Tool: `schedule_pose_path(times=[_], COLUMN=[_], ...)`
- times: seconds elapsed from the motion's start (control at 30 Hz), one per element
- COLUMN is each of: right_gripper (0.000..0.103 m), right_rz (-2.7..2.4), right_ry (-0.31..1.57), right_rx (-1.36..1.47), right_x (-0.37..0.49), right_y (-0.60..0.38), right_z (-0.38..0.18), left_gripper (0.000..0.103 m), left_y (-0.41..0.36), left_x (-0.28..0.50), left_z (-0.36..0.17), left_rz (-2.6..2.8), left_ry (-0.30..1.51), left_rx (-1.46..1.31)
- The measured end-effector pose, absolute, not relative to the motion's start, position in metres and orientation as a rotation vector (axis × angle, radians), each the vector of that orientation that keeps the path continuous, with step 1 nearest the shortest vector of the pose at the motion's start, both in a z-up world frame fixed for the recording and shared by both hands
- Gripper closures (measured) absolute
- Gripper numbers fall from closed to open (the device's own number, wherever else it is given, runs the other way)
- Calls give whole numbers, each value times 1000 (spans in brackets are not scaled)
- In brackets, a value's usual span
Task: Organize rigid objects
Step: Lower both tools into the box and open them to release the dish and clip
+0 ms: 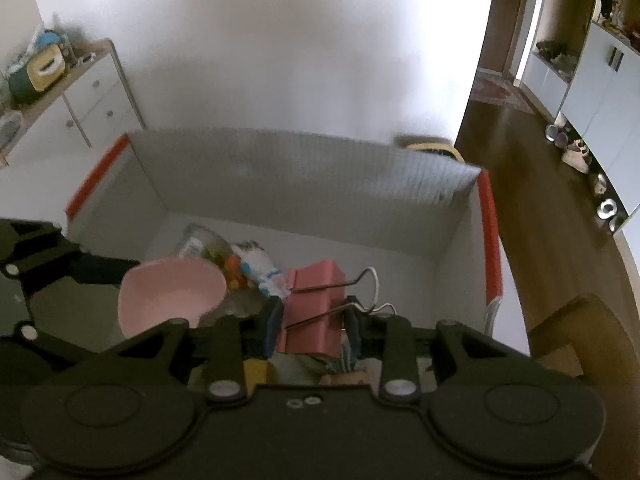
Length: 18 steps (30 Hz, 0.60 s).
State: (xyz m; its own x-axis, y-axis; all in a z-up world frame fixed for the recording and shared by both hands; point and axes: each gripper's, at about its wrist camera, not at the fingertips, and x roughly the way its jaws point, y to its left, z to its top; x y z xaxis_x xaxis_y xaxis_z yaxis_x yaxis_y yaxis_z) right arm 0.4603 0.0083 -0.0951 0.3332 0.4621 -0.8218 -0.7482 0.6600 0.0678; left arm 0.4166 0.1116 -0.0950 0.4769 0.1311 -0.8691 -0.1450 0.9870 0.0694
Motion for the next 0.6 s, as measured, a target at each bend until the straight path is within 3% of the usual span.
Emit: schedule_pose_path(times=[0.3,0.6], right_gripper=[72,62], right_rz=[809,803], right_ry=[952,965], right_rx=[-362,-345], right_x=[460,462], right_y=[11,8], right_z=[-100,-97], left_gripper=[32,32], left_y=[109,102], left_x=[425,426], left_z=[-99,-103], left_rz=[160,158], left_ry=[1080,1091], left_rx=[-6,25])
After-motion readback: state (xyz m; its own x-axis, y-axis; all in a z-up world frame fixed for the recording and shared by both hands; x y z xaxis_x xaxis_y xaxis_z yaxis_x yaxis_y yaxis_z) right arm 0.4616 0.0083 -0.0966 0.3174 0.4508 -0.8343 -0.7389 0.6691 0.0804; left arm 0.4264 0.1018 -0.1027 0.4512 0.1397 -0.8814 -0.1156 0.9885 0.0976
